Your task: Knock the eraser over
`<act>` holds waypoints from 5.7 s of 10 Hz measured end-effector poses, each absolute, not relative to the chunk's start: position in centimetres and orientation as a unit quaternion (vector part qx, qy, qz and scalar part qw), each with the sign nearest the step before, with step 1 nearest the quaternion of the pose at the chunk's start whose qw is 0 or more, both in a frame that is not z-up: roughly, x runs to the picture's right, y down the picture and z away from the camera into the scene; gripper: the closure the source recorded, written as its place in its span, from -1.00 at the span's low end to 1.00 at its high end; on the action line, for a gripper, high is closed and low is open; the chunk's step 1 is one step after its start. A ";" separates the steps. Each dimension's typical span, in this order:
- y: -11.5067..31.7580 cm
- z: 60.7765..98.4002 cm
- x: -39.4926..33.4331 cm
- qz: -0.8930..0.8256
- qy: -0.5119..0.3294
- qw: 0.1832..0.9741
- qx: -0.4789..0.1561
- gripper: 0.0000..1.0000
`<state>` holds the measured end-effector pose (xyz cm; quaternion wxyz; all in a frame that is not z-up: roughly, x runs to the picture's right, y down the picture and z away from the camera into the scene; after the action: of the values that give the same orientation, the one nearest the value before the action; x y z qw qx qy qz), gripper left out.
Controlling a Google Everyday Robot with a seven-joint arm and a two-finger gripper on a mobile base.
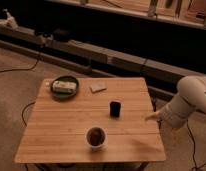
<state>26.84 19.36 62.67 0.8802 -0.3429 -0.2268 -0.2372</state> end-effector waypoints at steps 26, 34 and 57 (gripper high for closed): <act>19.4 62.7 26.9 -0.237 -0.227 0.880 -0.343 -0.60; 19.4 62.7 26.9 -0.237 -0.227 0.880 -0.343 -0.60; 17.0 72.3 22.7 -0.172 -0.315 0.882 -0.305 1.00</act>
<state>22.69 17.04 72.35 0.8820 -0.3054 -0.3150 -0.1719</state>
